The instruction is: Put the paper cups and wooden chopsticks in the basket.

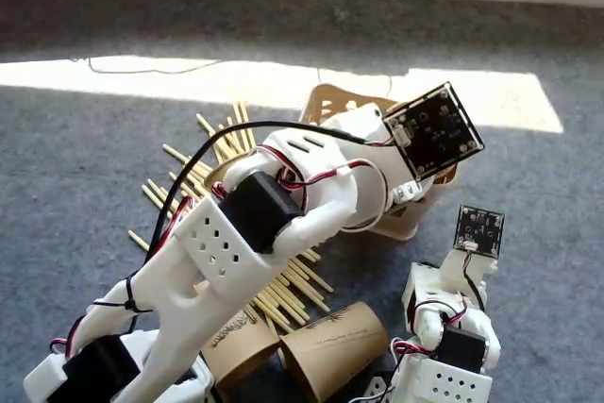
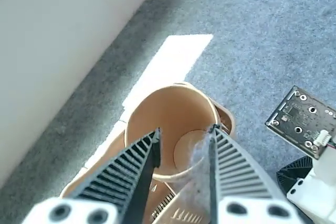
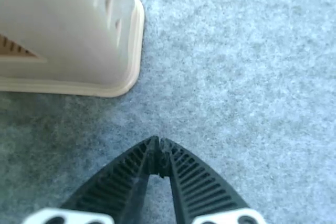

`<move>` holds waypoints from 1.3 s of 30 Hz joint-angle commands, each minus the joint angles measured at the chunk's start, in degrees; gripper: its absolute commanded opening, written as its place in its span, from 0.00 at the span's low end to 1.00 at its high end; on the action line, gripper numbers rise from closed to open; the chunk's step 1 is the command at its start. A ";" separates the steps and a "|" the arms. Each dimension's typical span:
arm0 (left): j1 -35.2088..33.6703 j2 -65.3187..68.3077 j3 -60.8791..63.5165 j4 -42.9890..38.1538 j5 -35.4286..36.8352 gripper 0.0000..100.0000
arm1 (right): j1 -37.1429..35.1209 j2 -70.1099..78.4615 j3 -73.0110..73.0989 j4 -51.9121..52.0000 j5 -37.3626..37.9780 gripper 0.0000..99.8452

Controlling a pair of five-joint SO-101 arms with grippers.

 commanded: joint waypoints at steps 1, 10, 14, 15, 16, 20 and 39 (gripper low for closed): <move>-0.84 -2.15 -0.31 0.70 0.53 0.15 | 0.75 -0.40 6.20 -1.80 -0.26 0.02; -6.02 -7.52 -1.80 13.98 0.53 0.15 | 0.75 -0.40 6.20 -1.80 -0.26 0.02; -10.42 -11.47 -1.80 18.81 0.62 0.15 | 0.75 -0.40 6.20 -1.80 -0.26 0.02; -11.30 -12.44 -1.80 19.96 0.70 0.15 | 0.75 -0.40 6.20 -1.80 -0.26 0.02; -12.18 -13.49 -1.71 21.10 1.23 0.15 | 0.75 -0.40 6.20 -1.80 -0.26 0.02; -17.54 -16.40 -1.71 24.53 6.24 0.15 | 0.75 -0.40 6.20 -1.80 -0.26 0.02; -41.36 -7.78 7.25 27.52 -0.97 0.16 | 0.66 -0.40 6.20 -1.80 -0.26 0.02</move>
